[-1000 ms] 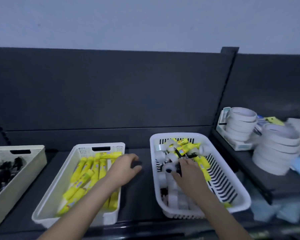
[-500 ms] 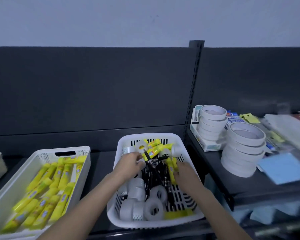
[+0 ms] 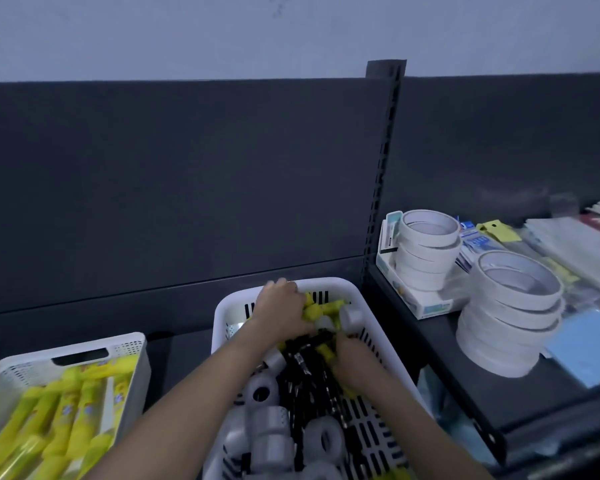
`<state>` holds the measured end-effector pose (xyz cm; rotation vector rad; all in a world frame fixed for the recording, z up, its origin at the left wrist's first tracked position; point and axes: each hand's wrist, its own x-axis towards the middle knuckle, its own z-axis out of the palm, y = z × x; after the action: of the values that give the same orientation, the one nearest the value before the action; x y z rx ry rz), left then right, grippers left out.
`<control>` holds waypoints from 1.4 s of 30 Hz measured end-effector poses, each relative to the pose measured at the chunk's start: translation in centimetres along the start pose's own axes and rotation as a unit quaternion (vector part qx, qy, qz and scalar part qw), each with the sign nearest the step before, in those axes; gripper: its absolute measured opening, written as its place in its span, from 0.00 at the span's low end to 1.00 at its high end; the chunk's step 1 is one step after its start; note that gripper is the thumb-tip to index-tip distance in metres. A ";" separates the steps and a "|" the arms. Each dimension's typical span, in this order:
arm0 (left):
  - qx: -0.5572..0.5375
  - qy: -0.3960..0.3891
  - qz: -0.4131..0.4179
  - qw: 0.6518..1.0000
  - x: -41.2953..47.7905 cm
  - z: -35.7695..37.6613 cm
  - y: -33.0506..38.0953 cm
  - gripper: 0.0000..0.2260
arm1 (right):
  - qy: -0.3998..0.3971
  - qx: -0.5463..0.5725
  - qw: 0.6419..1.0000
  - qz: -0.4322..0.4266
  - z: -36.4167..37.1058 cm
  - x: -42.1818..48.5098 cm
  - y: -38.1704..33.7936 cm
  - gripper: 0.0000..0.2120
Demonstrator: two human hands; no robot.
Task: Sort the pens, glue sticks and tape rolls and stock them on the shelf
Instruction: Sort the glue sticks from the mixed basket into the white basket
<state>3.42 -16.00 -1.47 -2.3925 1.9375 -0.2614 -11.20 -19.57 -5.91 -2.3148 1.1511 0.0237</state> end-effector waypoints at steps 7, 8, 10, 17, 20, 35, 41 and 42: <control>0.022 -0.085 0.014 0.996 0.5 1.9 0.5 0.12 | -0.036 -0.029 0.998 0.032 0.3 -0.2 0.0 0.30; 0.027 -0.080 0.008 0.996 0.7 2.0 0.6 0.12 | -0.024 -0.036 0.999 0.033 0.4 -0.3 -0.1 0.30; 0.029 -0.066 -0.007 0.997 0.9 2.2 0.8 0.12 | 0.011 -0.057 0.998 0.031 0.4 -0.6 -0.4 0.27; -0.050 -0.014 -0.045 0.998 0.5 2.4 0.4 0.08 | 0.009 -0.137 0.990 0.021 -0.4 -2.5 -0.8 0.08; -0.141 0.005 -0.063 0.988 0.0 2.1 -0.1 0.10 | -0.017 -0.162 0.985 0.053 -0.4 -3.0 -0.9 0.15; -0.529 0.114 -0.164 0.825 -4.1 -3.0 -0.4 0.03 | 0.029 0.034 0.999 0.001 -1.5 -4.0 -0.2 0.18; -0.536 0.074 -0.194 0.818 -7.3 -3.2 -0.3 0.06 | 0.087 0.054 0.994 0.039 -1.9 -1.4 -0.7 0.07; -0.537 0.056 -0.198 0.818 -7.9 -3.1 -0.3 0.06 | 0.086 0.052 0.994 0.050 -1.6 -1.2 -1.0 0.12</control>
<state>1.63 -8.02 0.88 -3.4842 1.8479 0.9936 -11.56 -19.00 -3.79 -2.1996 1.3202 -0.1982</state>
